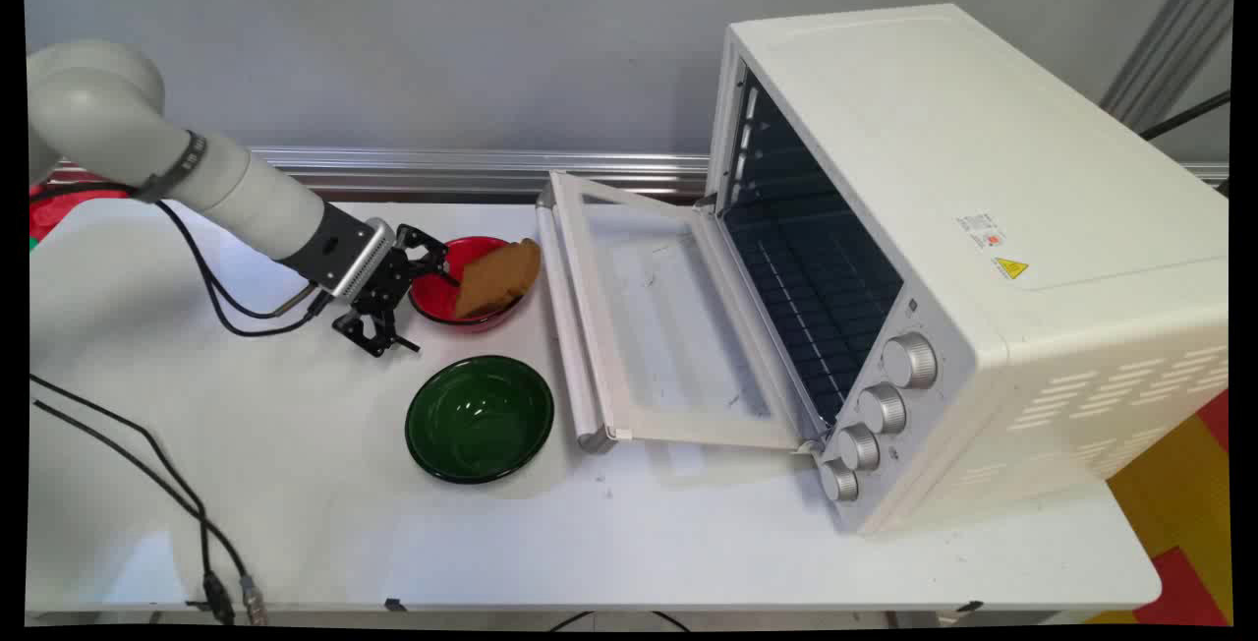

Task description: Open the oven

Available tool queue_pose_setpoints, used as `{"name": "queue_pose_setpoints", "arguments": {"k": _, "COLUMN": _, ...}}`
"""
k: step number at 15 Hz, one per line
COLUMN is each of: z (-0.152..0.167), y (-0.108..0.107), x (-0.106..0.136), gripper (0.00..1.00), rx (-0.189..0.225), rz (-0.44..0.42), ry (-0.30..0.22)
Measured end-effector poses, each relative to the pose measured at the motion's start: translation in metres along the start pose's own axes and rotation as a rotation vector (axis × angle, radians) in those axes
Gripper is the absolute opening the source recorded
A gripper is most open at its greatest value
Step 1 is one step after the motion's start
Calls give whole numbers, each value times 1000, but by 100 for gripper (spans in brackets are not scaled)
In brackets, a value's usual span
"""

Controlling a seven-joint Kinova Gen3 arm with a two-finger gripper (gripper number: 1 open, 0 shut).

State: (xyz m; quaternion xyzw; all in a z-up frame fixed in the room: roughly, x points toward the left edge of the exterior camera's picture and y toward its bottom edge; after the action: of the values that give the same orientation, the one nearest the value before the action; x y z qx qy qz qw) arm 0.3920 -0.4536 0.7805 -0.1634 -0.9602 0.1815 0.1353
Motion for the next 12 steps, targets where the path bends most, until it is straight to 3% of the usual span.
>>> {"name": "queue_pose_setpoints", "arguments": {"k": 5, "z": -26, "y": -8, "x": 6, "gripper": 100, "rx": -37, "rz": -75, "ry": 16}}
{"name": "queue_pose_setpoints", "arguments": {"k": 10, "z": -60, "y": -28, "x": 28, "gripper": 100, "rx": -60, "rz": -265, "ry": 47}}
{"name": "queue_pose_setpoints", "arguments": {"k": 12, "z": -74, "y": -40, "x": 46, "gripper": 100, "rx": -57, "rz": -353, "ry": 84}}
